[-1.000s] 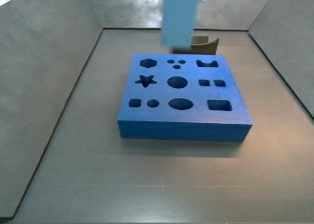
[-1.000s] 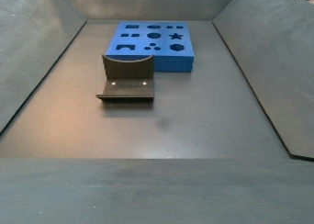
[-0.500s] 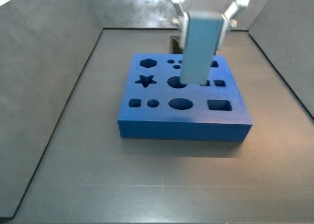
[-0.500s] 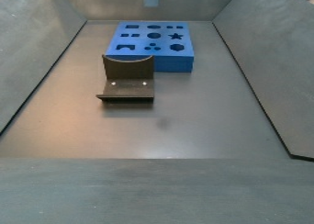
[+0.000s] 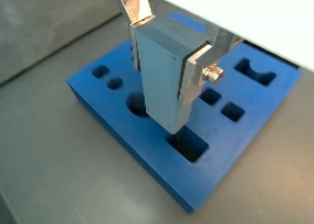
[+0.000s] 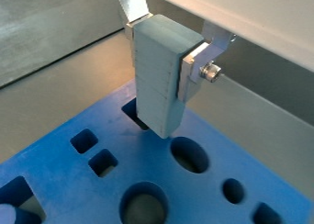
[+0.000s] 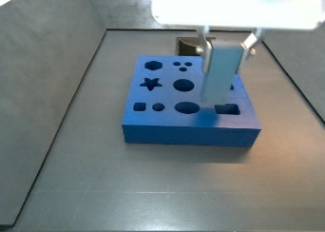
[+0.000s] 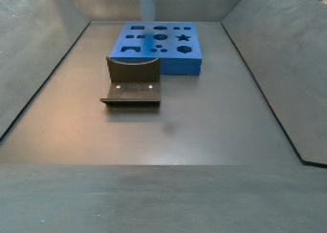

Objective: Insert the rectangle object.

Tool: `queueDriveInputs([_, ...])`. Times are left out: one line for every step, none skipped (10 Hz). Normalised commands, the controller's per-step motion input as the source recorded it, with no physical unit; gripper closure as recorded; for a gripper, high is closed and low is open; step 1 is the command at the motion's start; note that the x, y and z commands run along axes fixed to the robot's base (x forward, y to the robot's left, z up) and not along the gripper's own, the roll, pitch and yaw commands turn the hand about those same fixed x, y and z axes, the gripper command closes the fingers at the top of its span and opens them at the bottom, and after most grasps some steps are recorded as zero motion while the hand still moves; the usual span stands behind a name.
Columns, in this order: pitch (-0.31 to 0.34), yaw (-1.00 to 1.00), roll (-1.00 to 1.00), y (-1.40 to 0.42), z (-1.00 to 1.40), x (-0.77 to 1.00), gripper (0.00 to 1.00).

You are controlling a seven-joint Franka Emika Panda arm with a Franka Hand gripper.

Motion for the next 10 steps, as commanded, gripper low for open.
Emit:
queueDriveInputs([-0.001, 0.00, 0.02, -0.01, -0.33, 1.00, 1.00])
queueDriveInputs([0.000, 0.00, 0.02, -0.05, -0.31, 1.00, 1.00])
queueDriveInputs([0.000, 0.00, 0.04, -0.04, -0.33, 1.00, 1.00])
queueDriveInputs([0.000, 0.00, 0.08, -0.03, -0.37, 1.00, 1.00])
queueDriveInputs([0.003, 0.04, 0.19, -0.10, -0.49, 0.93, 1.00])
queueDriveInputs([-0.050, 0.18, 0.18, -0.05, -0.84, 0.51, 1.00])
queueDriveInputs([-0.099, 0.19, 0.05, -0.02, -1.00, 0.22, 1.00])
queueDriveInputs([-0.114, 0.07, 0.00, -0.06, -0.99, 0.11, 1.00])
queueDriveInputs([0.024, -0.03, -0.03, 0.00, 0.00, 0.09, 1.00])
queueDriveInputs([0.000, 0.00, 0.00, 0.00, 0.00, 0.00, 1.00])
